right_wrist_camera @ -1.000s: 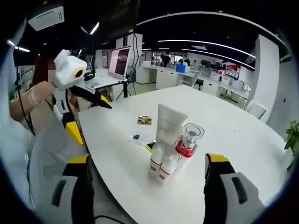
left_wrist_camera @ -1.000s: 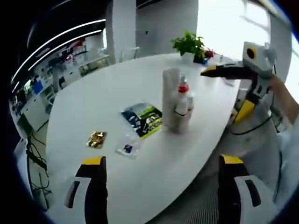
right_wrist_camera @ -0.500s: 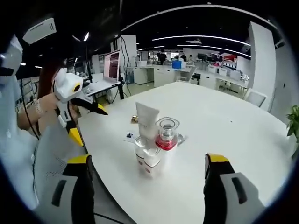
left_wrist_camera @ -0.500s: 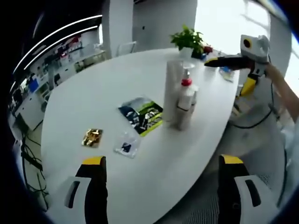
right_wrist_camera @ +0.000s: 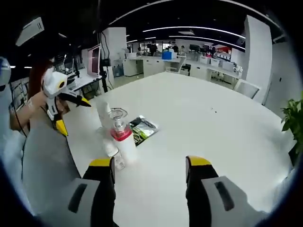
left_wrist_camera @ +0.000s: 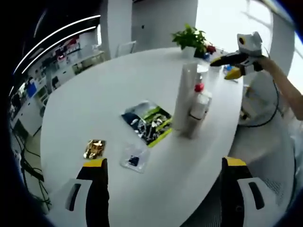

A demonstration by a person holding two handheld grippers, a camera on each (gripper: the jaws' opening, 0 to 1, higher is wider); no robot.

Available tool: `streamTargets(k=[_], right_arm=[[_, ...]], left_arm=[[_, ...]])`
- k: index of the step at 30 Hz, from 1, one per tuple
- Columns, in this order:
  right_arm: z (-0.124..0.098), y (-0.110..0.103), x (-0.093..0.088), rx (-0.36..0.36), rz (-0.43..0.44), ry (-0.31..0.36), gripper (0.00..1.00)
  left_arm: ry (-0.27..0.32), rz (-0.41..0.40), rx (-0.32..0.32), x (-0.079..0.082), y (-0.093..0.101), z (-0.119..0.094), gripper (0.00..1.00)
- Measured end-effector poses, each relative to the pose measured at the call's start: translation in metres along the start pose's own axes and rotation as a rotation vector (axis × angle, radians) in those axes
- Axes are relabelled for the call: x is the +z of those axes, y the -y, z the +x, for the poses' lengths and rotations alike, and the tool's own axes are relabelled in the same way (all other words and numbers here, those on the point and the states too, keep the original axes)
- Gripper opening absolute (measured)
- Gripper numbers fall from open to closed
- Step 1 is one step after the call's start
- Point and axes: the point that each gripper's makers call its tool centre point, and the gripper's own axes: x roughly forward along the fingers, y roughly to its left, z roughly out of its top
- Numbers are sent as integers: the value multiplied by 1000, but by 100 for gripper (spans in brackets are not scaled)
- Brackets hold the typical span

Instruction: Arrange the skincare products in the storage area until every visible bottle or jar stands upright without overlapping.

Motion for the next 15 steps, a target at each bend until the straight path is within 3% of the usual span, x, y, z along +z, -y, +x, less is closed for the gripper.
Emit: streamTargets(k=[6,15], right_arm=[[17,29,-2,-31,20,-7,42],[54,42,0,1,7,-36,36]], left_arm=[[-8,-8,-1,9,-14,15,97],[-27,-7,-35,11,-28,33,95]])
